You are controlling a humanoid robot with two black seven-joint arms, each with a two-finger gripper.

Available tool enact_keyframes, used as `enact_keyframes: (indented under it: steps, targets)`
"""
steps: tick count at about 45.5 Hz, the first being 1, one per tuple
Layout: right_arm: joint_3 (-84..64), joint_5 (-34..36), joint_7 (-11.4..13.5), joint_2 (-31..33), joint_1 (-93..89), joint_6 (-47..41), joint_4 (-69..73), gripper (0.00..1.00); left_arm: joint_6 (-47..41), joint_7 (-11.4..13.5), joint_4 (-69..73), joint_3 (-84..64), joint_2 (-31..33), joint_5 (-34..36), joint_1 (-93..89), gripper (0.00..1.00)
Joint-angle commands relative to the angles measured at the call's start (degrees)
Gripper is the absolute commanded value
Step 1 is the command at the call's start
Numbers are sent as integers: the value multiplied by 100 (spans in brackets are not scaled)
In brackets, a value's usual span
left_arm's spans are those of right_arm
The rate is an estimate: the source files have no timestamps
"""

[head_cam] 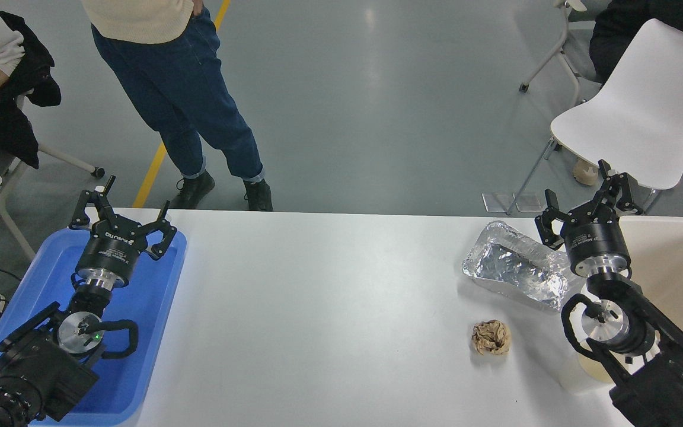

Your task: Pick up paper cup place in dustbin

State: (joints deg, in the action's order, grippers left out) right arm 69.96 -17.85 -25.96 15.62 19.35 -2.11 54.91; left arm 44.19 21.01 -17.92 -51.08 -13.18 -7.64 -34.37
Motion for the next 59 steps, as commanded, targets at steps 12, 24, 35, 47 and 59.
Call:
enact_keyframes:
  steps: [12, 24, 35, 47, 59]
  targets:
    - [-8, 0, 3, 11, 16, 0, -15, 100, 2, 0, -1, -8, 0, 0, 0, 100]
    - [-8, 0, 3, 11, 121, -17, -76, 100, 2, 0, -1, 1, 9, 0, 0, 100]
    - [9, 0, 3, 20, 148, 35, -173, 100, 2, 0, -1, 1, 9, 0, 0, 100]
    - [-8, -8, 12, 134, 130, 18, -252, 100, 2, 0, -1, 1, 0, 0, 0, 100]
    - [-316, -8, 20, 477, 95, 79, -322, 100, 2, 0, -1, 1, 0, 0, 0, 100]
